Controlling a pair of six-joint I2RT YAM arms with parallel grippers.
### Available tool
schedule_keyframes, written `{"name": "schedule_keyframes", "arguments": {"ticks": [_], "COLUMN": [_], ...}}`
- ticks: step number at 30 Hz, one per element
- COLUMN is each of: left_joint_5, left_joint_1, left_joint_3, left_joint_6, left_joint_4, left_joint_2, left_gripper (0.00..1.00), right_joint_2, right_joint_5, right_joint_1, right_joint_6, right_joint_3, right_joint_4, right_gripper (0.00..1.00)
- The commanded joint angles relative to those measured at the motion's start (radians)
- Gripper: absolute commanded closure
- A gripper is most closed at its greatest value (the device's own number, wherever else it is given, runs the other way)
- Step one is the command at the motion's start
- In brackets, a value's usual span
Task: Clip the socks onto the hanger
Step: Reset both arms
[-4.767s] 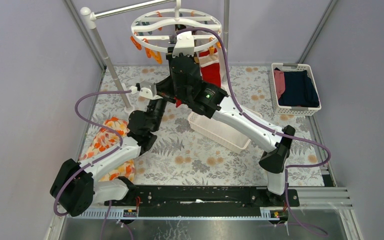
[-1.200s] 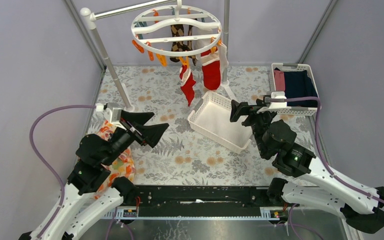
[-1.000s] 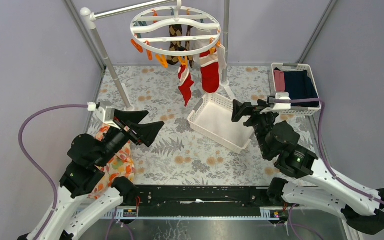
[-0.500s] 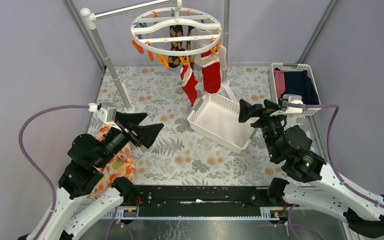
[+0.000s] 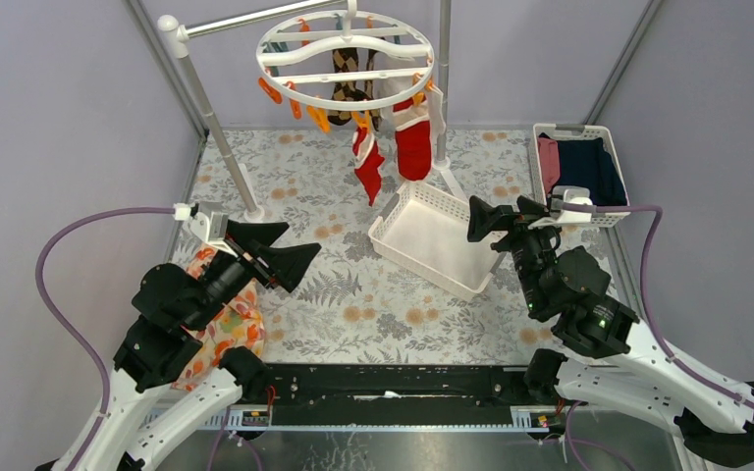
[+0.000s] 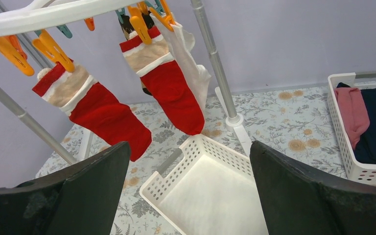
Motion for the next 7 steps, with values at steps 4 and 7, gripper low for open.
{"name": "schedule_keyframes", "arguments": {"ticks": [4,7], "left_joint_5": [0.003,0.001], "left_joint_1": [0.008,0.008], "left_joint_3": [-0.001,-0.004], "left_joint_6": [0.022,0.027], "left_joint_4": [-0.008,-0.009], "left_joint_2": [-0.015,-0.013], "left_gripper": [0.01,0.01], "right_joint_2": [-0.015,-0.015], "right_joint_5": [0.025,0.024], "right_joint_1": [-0.006,-0.006], "right_joint_6": [-0.023,-0.030], "right_joint_3": [-0.010,-0.008], "right_joint_4": [0.063,0.059], "right_gripper": [0.00,0.00]}}
